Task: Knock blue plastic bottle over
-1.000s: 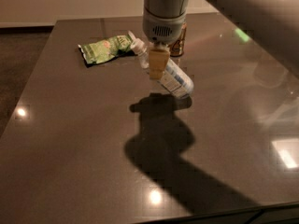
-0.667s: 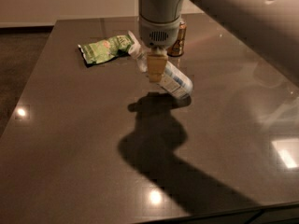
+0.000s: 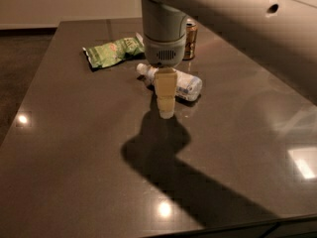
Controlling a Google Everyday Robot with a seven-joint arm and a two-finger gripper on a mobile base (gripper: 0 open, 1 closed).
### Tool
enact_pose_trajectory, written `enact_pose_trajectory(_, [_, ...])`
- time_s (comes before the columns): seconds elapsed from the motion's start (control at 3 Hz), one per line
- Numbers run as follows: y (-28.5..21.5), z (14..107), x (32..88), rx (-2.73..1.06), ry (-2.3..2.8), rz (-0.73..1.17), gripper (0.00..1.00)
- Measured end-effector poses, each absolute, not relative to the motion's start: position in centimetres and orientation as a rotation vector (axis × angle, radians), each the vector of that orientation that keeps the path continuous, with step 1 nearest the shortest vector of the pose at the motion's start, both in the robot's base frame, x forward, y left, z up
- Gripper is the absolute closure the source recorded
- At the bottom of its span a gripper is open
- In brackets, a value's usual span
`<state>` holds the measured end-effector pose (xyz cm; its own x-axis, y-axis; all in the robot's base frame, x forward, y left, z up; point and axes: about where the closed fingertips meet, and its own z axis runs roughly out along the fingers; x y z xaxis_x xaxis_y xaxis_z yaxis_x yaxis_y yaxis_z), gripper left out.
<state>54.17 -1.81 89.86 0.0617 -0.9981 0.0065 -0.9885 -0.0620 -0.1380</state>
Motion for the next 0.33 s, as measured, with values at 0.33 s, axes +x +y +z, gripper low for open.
enact_pose_trajectory(0.33, [-1.80,89.86,54.17,-2.216,2.083,-0.152,0.00])
